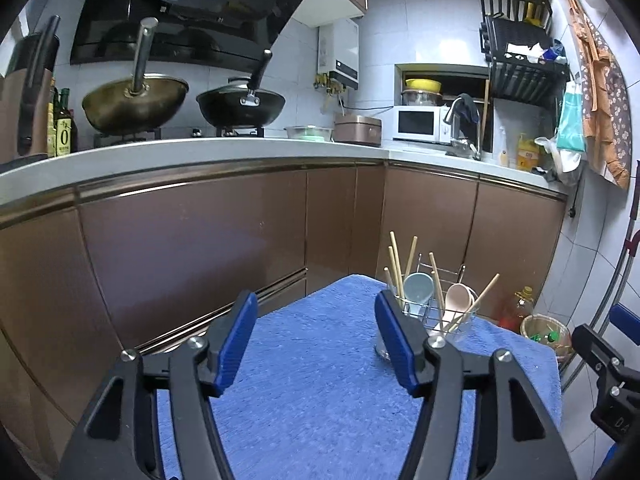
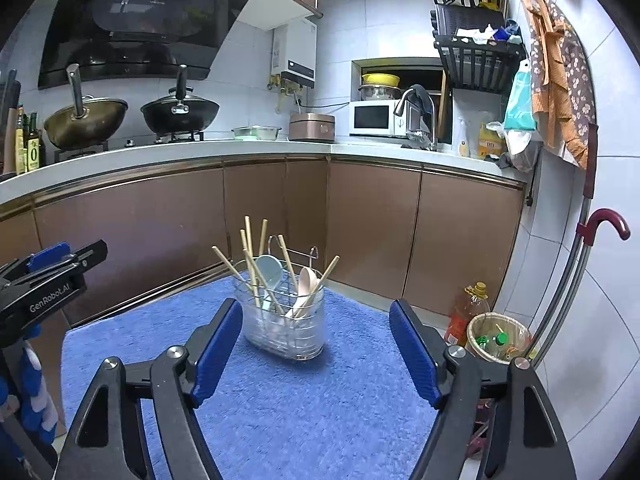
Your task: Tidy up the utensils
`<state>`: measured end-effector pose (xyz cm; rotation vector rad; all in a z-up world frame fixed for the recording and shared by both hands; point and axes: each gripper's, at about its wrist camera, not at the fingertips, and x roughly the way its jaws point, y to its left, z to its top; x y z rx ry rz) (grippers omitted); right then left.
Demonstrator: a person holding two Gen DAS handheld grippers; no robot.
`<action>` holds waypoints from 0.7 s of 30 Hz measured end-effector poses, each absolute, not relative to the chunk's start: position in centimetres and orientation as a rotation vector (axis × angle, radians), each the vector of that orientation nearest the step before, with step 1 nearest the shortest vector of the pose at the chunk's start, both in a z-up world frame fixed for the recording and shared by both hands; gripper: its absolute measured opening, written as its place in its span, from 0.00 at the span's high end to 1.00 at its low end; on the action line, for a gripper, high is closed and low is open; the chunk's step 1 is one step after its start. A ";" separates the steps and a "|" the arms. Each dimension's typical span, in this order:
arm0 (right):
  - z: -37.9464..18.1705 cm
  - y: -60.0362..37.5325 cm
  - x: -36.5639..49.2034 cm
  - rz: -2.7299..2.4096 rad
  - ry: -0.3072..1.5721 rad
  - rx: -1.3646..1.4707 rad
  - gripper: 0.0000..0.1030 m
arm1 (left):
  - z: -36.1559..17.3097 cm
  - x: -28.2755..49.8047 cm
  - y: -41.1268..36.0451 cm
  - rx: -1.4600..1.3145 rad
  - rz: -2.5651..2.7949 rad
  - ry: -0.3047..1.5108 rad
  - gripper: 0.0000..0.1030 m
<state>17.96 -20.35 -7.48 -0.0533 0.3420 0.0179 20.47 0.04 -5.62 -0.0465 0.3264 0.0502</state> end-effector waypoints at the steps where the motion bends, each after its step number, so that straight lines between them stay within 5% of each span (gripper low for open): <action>1: -7.4 -20.2 17.7 0.019 0.340 -0.054 0.26 | -5.5 19.9 0.2 -0.045 0.050 0.323 0.42; 21: -5.9 -19.5 12.2 -0.010 0.302 -0.050 0.07 | -3.1 14.0 0.6 -0.022 0.041 0.280 0.41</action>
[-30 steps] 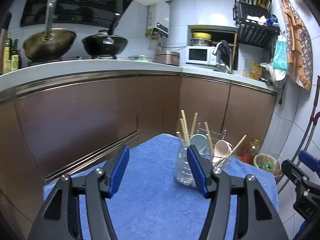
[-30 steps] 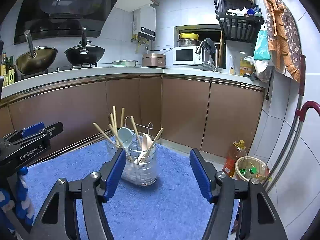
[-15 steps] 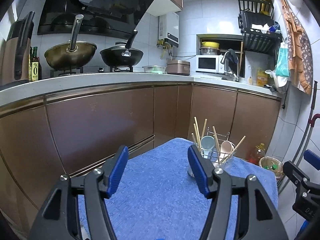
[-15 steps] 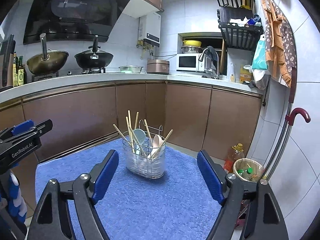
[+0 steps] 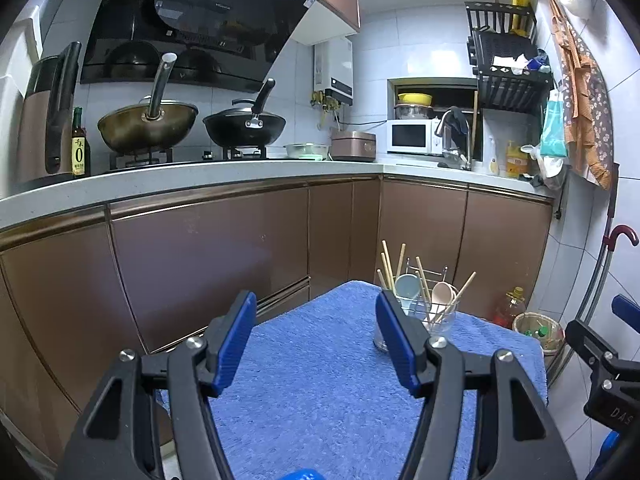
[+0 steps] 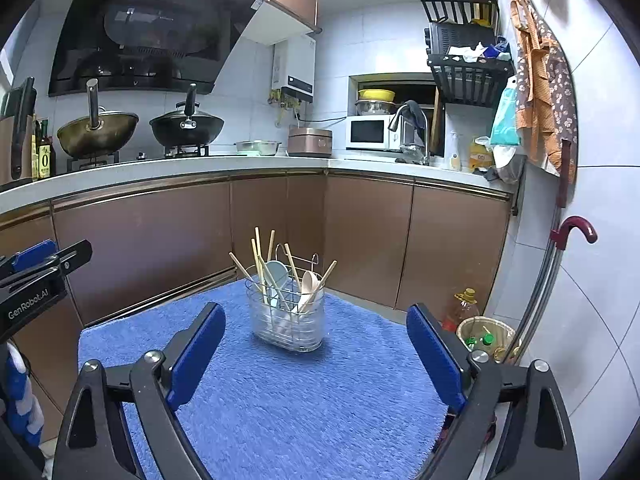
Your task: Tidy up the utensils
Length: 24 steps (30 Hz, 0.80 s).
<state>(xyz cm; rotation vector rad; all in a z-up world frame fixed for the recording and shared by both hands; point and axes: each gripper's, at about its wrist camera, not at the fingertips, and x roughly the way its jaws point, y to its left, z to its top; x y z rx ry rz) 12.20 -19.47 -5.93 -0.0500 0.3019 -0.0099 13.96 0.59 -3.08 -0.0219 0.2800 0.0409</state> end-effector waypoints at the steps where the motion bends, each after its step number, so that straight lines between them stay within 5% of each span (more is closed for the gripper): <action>1: -5.9 -19.5 12.0 -0.013 0.300 -0.050 0.07 | -3.0 13.7 0.6 -0.019 0.045 0.276 0.40; 24: -4.9 -19.0 8.5 -0.046 0.259 -0.049 0.00 | -1.5 9.4 1.4 -0.018 0.051 0.200 0.32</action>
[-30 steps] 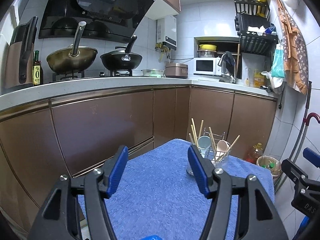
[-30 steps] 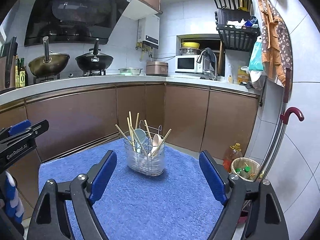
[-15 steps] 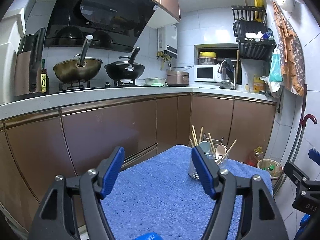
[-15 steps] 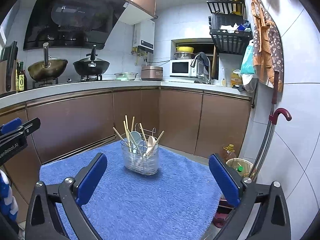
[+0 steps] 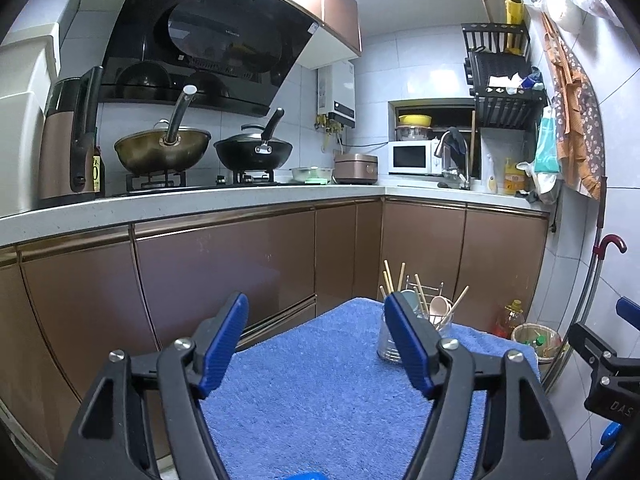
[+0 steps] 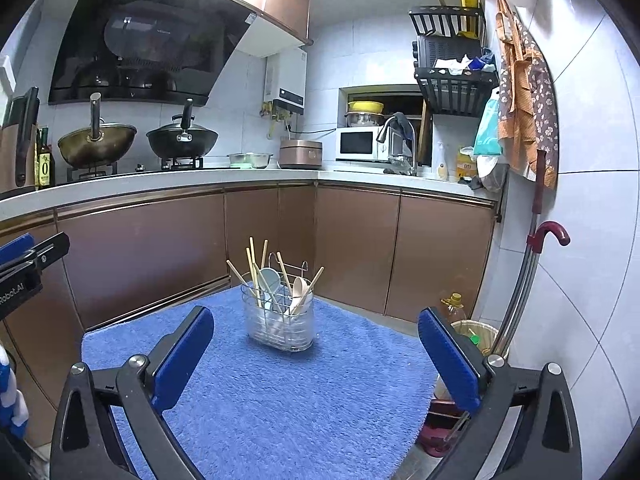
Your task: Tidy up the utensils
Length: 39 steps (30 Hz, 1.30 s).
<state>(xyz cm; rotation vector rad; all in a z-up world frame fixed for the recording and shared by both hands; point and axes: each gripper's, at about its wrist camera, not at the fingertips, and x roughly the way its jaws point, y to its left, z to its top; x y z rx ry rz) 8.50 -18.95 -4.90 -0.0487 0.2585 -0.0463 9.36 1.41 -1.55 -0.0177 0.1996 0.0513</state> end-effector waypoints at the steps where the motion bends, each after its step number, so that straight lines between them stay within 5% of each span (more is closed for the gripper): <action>1: -4.9 -18.9 8.4 -0.047 0.256 -0.049 0.00 | -1.5 9.2 1.4 -0.019 0.051 0.196 0.32; 39: -6.9 -20.1 8.0 -0.069 0.283 -0.011 0.00 | -2.9 8.7 -0.2 0.035 0.128 0.200 0.30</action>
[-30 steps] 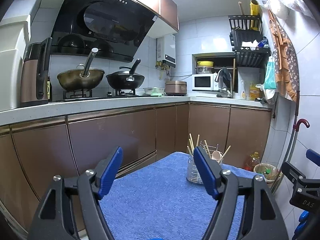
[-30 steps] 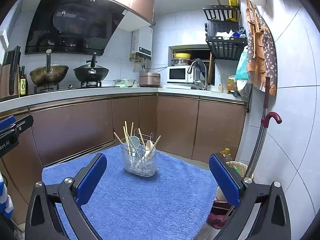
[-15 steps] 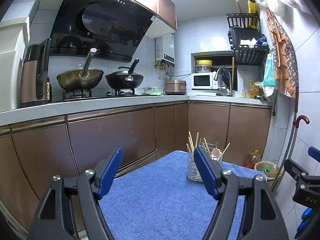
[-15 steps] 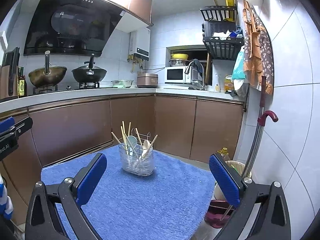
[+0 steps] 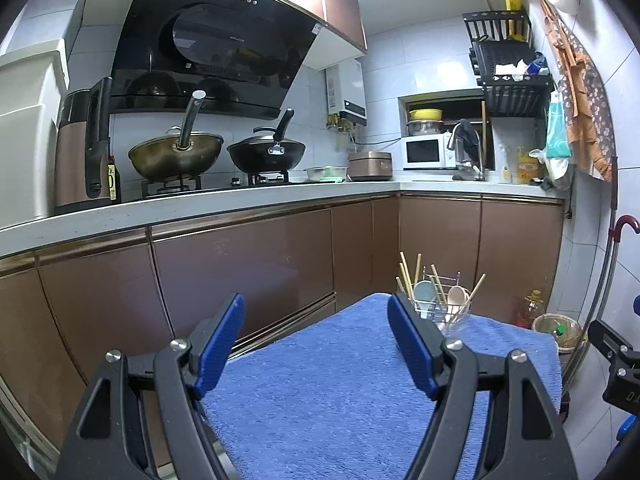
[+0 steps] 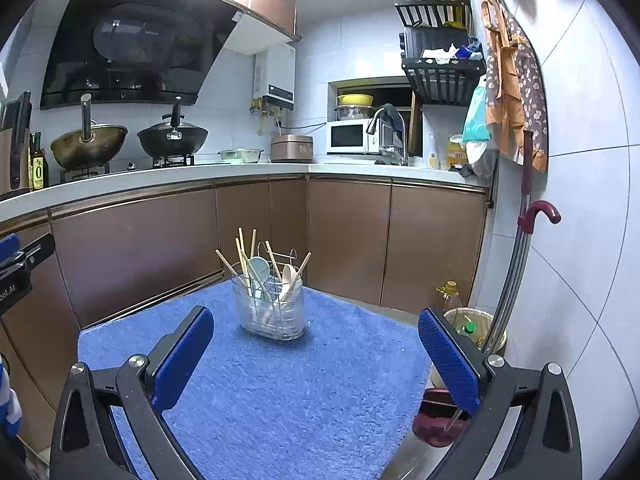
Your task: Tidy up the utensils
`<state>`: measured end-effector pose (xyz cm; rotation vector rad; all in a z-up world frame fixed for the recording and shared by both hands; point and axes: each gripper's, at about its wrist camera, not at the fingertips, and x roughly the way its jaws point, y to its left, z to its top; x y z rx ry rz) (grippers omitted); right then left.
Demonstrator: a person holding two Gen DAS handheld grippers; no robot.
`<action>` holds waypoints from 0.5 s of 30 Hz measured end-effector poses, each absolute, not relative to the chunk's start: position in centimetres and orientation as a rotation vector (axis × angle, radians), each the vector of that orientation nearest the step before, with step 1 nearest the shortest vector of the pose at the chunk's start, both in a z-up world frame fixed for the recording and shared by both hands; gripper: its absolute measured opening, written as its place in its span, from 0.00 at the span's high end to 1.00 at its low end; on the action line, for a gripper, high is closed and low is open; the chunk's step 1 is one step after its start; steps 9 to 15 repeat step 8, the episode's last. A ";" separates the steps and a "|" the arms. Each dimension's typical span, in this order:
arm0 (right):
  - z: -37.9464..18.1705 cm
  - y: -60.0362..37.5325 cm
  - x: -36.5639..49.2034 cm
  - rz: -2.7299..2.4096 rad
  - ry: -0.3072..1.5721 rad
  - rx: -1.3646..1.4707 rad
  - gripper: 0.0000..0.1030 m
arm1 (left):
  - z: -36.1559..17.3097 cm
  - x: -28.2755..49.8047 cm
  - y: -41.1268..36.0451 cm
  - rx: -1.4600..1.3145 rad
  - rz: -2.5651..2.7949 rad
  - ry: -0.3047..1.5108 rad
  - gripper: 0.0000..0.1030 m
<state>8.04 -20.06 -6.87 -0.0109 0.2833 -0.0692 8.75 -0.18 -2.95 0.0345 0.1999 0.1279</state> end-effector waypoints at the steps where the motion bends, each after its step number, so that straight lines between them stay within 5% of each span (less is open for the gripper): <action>1: -7.0 -20.1 8.1 -0.069 0.287 -0.009 0.00 | -3.0 8.8 -0.2 0.033 0.128 0.203 0.30; 15: -7.7 -20.6 8.6 -0.070 0.303 0.001 0.00 | -3.4 9.3 -0.6 0.037 0.127 0.219 0.30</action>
